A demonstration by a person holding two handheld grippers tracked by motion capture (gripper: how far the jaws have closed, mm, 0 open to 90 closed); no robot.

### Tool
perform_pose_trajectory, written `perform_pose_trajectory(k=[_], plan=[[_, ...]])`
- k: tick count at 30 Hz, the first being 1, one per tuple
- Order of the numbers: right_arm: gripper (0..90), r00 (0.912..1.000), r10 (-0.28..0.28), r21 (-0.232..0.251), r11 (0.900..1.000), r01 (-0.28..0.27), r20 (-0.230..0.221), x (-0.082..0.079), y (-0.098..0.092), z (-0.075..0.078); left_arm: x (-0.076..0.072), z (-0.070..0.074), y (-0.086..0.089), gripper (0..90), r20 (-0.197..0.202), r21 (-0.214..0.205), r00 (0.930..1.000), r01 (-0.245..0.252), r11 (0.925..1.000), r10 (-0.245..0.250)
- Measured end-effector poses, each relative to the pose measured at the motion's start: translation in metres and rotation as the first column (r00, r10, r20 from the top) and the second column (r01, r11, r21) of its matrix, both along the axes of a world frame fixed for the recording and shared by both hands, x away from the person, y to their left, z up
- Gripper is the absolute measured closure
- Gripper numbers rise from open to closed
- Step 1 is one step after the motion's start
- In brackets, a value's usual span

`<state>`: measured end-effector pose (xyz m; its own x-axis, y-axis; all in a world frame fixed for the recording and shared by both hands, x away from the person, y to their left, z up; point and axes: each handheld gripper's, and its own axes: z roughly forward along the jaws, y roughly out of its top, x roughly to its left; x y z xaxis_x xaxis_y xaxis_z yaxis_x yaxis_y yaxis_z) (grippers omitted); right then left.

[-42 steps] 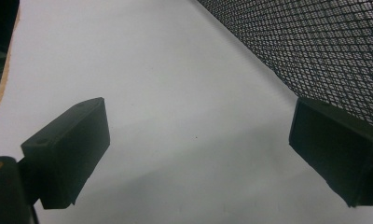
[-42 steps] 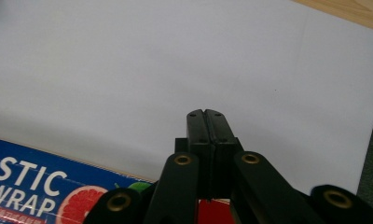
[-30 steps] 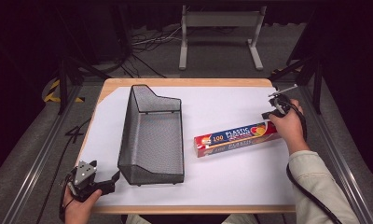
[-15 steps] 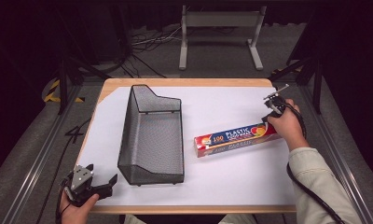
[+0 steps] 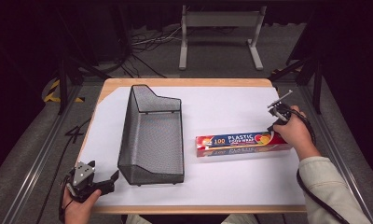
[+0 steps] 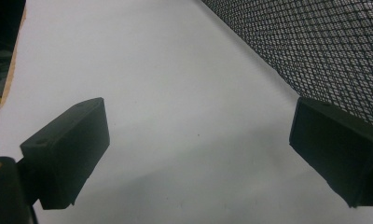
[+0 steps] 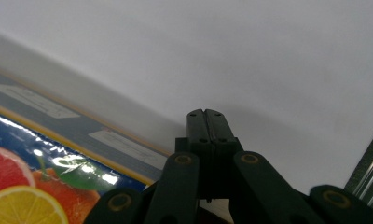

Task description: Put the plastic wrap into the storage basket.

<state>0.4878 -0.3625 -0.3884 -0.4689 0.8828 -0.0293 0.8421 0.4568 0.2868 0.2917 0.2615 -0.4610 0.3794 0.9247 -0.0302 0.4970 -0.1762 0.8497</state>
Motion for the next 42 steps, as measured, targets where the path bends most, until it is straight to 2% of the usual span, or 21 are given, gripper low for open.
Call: perform_pose_trajectory(k=[3,5,8,12,16,19,22,23,25,27,28,29,30,31,34,36,38,39,40,42], plan=[[90.0,0.9996,0.019,-0.014,0.9997,-0.019,-0.021,-0.008,0.0,0.0,0.002,0.0,-0.002,5.8,-0.003,0.0,1.0,0.0,1.0,0.0],[90.0,0.9982,0.033,-0.031,0.9989,-0.034,-0.05,-0.014,0.001,0.001,0.004,0.0,-0.003,5.8,-0.003,0.004,1.0,0.008,1.0,-0.008],[90.0,0.9963,0.05,-0.021,0.9985,-0.051,-0.07,-0.023,0.005,0.001,0.004,0.0,-0.005,5.8,-0.002,0.006,0.9999,0.012,0.9999,-0.012],[90.0,0.9956,0.075,-0.001,0.9972,-0.075,-0.056,-0.035,0.011,0.0,0.003,0.0,-0.003,5.8,-0.003,0.002,1.0,0.007,1.0,-0.007],[90.0,0.9945,0.083,0.013,0.9965,-0.082,-0.064,-0.045,0.014,0.0,0.002,0.001,0.0,5.9,-0.004,-0.01,1.0,-0.006,0.9999,0.006],[90.0,0.9902,0.096,0.026,0.9953,-0.093,-0.102,-0.052,0.015,0.0,0.001,0.0,0.001,5.8,-0.002,-0.012,1.0,-0.006,0.9999,0.006],[90.0,0.9932,0.102,0.023,0.9947,-0.101,-0.056,-0.054,0.017,0.005,-0.001,0.0,0.0,5.8,-0.006,-0.007,1.0,-0.001,1.0,0.001],[90.0,0.9947,0.101,0.036,0.9943,-0.1,-0.02,-0.055,0.019,0.009,-0.001,0.0,0.0,5.8,-0.005,-0.006,1.0,0.0,1.0,0.0],[90.0,0.9914,0.124,0.062,0.9901,-0.126,0.044,-0.056,0.024,0.017,-0.001,0.001,0.001,5.8,-0.004,-0.004,1.0,0.001,1.0,-0.001],[90.0,0.9791,0.17,0.091,0.9794,-0.18,0.111,-0.06,0.035,0.028,-0.002,0.001,0.001,5.8,-0.003,-0.005,1.0,-0.001,1.0,0.001],[90.0,0.9791,0.17,0.091,0.9794,-0.18,0.111,-0.06,0.035,0.028,-0.002,0.001,0.001,5.8,-0.003,-0.005,1.0,-0.001,1.0,0.001],[90.0,0.9731,0.187,0.1,0.9745,-0.201,0.135,-0.061,0.039,0.032,-0.001,0.001,0.002,5.8,-0.003,-0.005,1.0,-0.002,1.0,0.002],[90.0,0.9601,0.222,0.128,0.9611,-0.245,0.171,-0.065,0.049,0.038,-0.001,0.0,0.001,5.8,-0.003,-0.006,1.0,-0.003,1.0,0.003],[90.0,0.9511,0.242,0.151,0.9502,-0.272,0.192,-0.068,0.056,0.041,-0.001,0.0,0.001,5.8,-0.002,-0.004,1.0,0.002,1.0,-0.002],[90.0,0.9154,0.319,0.188,0.9105,-0.368,0.245,-0.076,0.078,0.049,-0.002,0.001,0.001,5.8,0.001,-0.002,1.0,0.006,1.0,-0.006],[90.0,0.888,0.379,0.193,0.8807,-0.433,0.26,-0.083,0.099,0.05,-0.002,0.001,0.0,5.8,0.006,-0.005,1.0,0.008,1.0,-0.008],[90.0,0.8703,0.422,0.189,0.8608,-0.472,0.254,-0.088,0.114,0.049,-0.002,0.001,0.0,5.8,0.008,-0.005,0.9999,0.01,0.9999,-0.01],[90.0,0.8703,0.422,0.189,0.8608,-0.472,0.254,-0.088,0.114,0.049,-0.002,0.001,0.0,5.8,0.008,-0.005,0.9999,0.01,0.9999,-0.01],[90.0,0.8651,0.439,0.188,0.8536,-0.486,0.243,-0.091,0.123,0.048,-0.002,0.001,0.0,5.8,0.008,-0.004,0.9999,0.011,0.9999,-0.011],[90.0,0.8416,0.491,0.177,0.8286,-0.531,0.224,-0.096,0.139,0.044,-0.002,0.001,0.0,5.8,0.009,-0.004,0.9999,0.013,0.9999,-0.013]])
